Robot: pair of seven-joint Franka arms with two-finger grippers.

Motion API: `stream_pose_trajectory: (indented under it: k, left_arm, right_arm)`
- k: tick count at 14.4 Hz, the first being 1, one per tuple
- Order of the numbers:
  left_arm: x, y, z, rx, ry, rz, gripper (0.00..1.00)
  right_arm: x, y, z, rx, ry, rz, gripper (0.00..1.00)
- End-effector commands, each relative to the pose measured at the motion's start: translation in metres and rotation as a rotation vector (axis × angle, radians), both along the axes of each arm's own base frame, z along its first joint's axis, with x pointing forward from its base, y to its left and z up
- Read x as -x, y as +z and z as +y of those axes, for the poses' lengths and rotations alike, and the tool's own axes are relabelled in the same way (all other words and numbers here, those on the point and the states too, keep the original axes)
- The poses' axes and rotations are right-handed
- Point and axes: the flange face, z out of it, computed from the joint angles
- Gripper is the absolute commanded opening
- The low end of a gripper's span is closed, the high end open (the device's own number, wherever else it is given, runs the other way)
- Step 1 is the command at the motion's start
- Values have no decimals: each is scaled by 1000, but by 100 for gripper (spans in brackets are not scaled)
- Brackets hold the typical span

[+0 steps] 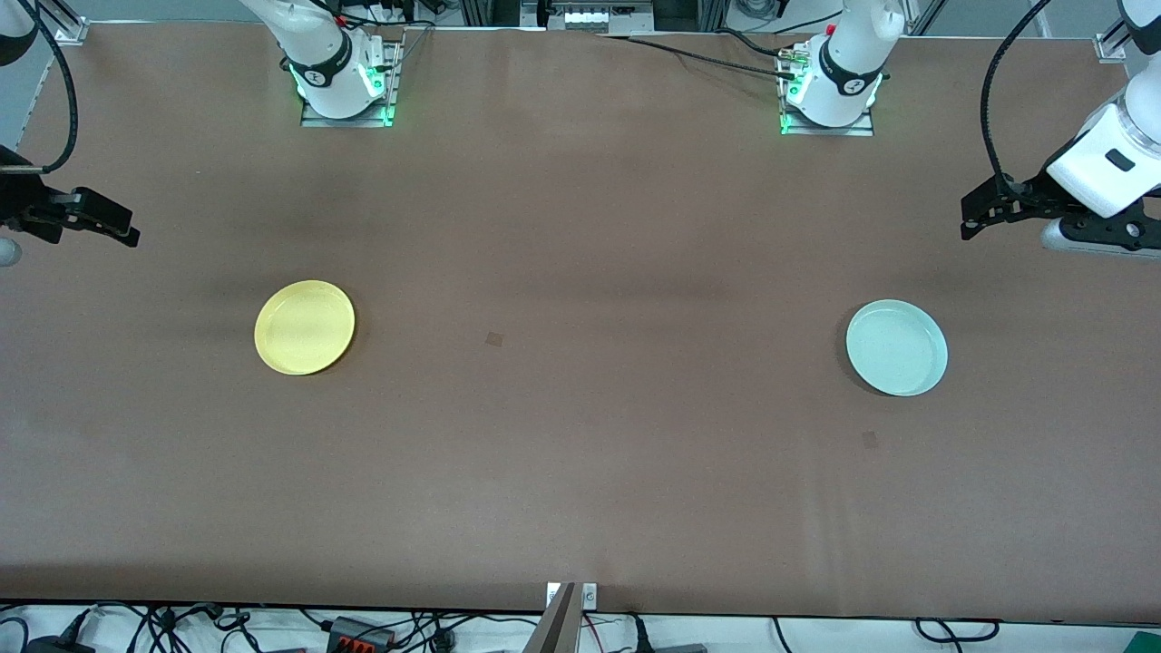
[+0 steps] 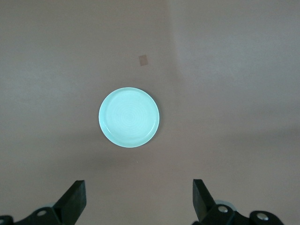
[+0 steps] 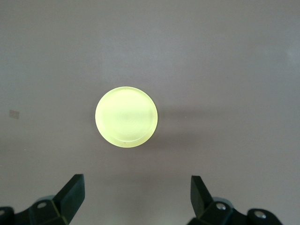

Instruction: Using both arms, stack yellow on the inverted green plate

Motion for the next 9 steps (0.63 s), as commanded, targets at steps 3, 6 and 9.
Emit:
stream_pose_trajectory:
  k: [3, 6, 9]
  left_arm:
    - [5, 8, -3, -17, -18, 4, 100]
    - [5, 8, -2, -19, -16, 4, 100]
    - [5, 7, -3, -19, -16, 6, 100]
  right_arm:
    - [7, 7, -3, -5, 6, 0, 100]
    - [8, 6, -7, -7, 6, 6, 100]
    - [6, 4, -7, -8, 12, 10, 100]
